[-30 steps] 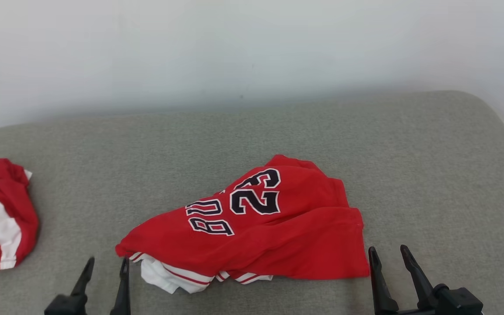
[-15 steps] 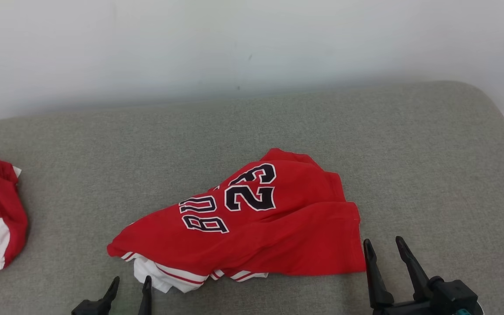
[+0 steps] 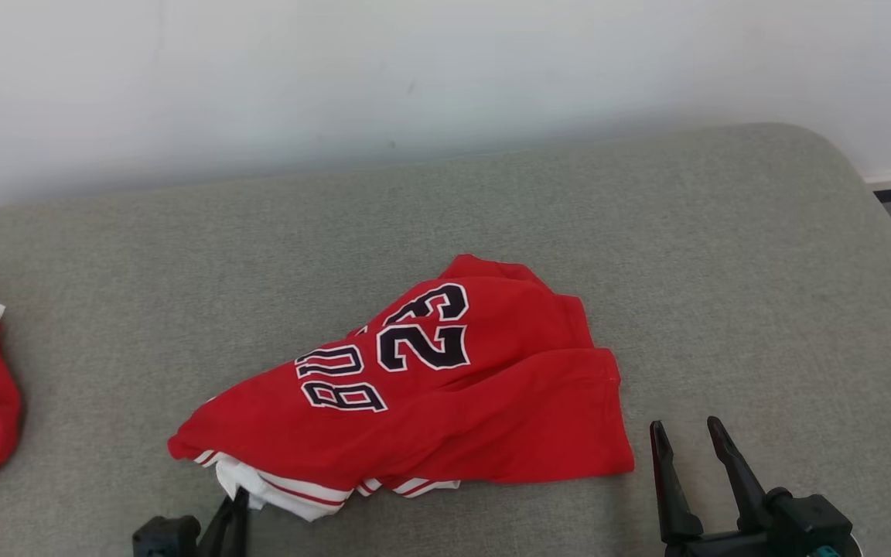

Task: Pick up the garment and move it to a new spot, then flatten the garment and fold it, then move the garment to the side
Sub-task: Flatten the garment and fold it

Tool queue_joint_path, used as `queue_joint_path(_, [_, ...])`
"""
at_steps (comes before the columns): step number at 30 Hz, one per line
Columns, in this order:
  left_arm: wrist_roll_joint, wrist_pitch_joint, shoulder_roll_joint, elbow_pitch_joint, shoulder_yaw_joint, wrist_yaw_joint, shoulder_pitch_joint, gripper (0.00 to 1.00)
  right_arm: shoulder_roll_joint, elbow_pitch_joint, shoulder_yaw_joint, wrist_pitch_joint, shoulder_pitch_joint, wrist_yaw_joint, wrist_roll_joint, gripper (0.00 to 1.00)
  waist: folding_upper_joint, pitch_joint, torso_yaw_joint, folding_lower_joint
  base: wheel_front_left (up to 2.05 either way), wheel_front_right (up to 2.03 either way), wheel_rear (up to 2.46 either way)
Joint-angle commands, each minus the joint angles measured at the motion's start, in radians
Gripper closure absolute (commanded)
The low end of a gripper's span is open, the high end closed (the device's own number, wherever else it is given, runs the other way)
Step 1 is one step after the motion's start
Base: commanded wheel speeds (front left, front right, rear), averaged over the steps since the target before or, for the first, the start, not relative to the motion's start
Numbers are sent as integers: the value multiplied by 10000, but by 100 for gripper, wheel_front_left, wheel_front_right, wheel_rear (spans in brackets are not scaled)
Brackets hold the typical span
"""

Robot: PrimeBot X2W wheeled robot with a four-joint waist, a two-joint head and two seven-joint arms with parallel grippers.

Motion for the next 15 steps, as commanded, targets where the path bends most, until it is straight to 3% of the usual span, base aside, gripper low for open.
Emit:
queue_joint_path(1, [8,-33,-38,-310,127,-5,95,100,15,-33,-24,-4,119,-22,53,0,0,-141,260,-1,0,0,0])
queue_joint_path(15, [107,408,221,-3184,37,-15,2080,100,15,37,40,-4,428,-22,362,0,0,-615,1443,-1,0,0,0])
